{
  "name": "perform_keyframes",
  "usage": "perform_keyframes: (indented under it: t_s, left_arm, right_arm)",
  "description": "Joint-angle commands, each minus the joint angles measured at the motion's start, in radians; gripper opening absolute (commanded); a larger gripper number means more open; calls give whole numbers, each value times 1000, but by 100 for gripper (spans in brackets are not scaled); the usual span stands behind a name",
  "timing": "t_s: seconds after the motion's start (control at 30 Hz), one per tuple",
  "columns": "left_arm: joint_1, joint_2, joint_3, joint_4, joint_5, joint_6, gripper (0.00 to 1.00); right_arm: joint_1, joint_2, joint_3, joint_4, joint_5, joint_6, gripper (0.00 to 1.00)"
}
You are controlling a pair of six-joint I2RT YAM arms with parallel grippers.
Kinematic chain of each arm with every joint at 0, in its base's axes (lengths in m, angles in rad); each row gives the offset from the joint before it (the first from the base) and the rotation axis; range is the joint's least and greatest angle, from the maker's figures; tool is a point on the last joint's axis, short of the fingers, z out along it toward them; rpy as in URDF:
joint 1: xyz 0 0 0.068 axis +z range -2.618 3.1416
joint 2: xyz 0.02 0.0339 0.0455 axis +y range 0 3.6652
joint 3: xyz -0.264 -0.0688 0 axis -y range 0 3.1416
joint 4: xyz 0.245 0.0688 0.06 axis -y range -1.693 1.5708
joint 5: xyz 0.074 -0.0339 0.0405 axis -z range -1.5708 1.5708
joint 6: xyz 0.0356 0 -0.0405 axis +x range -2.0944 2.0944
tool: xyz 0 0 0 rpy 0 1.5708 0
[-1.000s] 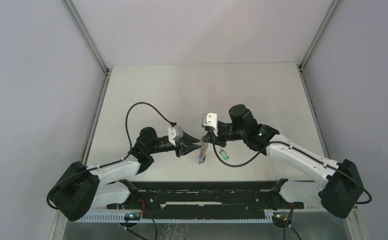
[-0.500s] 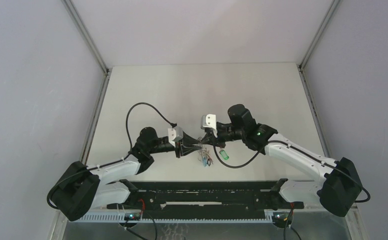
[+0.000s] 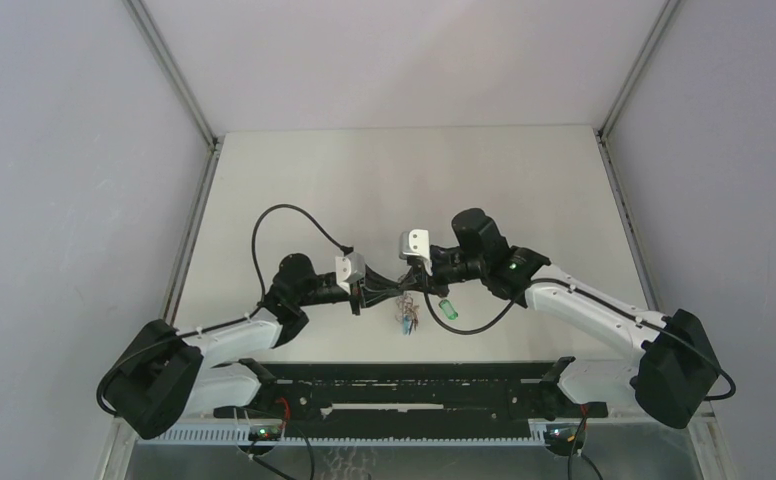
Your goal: Put the keys on the keyring
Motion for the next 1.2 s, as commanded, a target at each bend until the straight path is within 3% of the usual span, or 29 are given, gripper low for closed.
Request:
perform_keyframes:
  t_s: [0.0, 0.03, 0.23, 0.43, 0.63, 0.73, 0.87, 1.17]
  left_arm:
    - [4, 21, 63, 41, 37, -1, 8]
    - [4, 27, 62, 41, 39, -2, 2]
    - [6, 12, 52, 30, 16, 9, 0]
    - [9, -29, 29, 12, -44, 35, 0]
    - [13, -27, 9, 87, -58, -8, 0]
    - [15, -14, 2, 129, -48, -36, 0]
    - [15, -3, -3, 170, -35, -65, 0]
    - [15, 35, -11, 244, -29, -118, 0]
  right_arm:
    - [11, 4, 30, 41, 0, -13, 0]
    - [10, 0, 32, 43, 6, -13, 0]
    - [4, -37, 31, 36, 31, 10, 2]
    - [-1, -166, 31, 7, 57, 25, 37]
    - [-3, -253, 14, 14, 139, 25, 61]
    - [-1, -256, 5, 1, 142, -6, 60]
    - [-24, -247, 4, 9, 189, 106, 52]
    - [-41, -225, -110, 133, 114, 188, 36]
